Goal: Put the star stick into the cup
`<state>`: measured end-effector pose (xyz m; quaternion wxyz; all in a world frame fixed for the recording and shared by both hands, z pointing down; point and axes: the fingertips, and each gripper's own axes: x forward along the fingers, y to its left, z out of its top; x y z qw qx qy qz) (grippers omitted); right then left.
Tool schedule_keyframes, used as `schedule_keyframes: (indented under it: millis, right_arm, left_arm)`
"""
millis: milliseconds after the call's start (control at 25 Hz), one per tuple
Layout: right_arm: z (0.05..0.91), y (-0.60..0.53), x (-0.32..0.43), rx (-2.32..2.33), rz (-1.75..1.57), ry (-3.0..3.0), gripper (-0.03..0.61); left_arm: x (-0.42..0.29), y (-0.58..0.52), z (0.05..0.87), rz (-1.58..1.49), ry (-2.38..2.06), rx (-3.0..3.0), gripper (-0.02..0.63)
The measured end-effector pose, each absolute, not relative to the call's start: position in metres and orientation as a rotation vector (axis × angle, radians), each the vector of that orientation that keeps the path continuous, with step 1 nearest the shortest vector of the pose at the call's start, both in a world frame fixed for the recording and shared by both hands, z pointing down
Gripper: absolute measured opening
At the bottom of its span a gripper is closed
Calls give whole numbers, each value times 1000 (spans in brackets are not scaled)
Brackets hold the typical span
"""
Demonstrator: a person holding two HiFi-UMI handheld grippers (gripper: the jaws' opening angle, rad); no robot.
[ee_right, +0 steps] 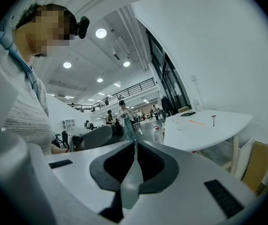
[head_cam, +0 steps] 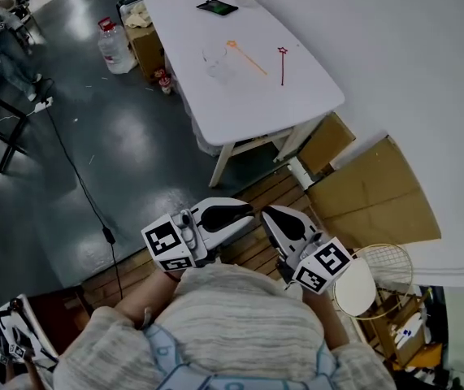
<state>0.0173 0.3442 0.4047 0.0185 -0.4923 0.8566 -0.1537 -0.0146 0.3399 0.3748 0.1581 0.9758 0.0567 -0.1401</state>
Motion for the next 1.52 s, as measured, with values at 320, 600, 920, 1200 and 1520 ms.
schedule_keyframes:
  millis: [320,600,920,1200,1520]
  right_arm:
    - [359,253,-13,-1594,-461,2610,11]
    - [311,191,-48,-1653,-437,2554,11]
    - [305,159,-46,-1688,-430,2572,11]
    - [313,121,-19,-1684,-445,2612,11]
    - [324,69,34,-1560,-442,2791,11]
  left_arm:
    - [-58,250,337,-362,185,2786,58]
    - [-98,187,294,-308,267,2806,58]
    - [-102,159,294,-307,269,2818,58]
    - [-81,123,311,-262,191,2811,58]
    - [-21,77,316,-245,65,2843,58]
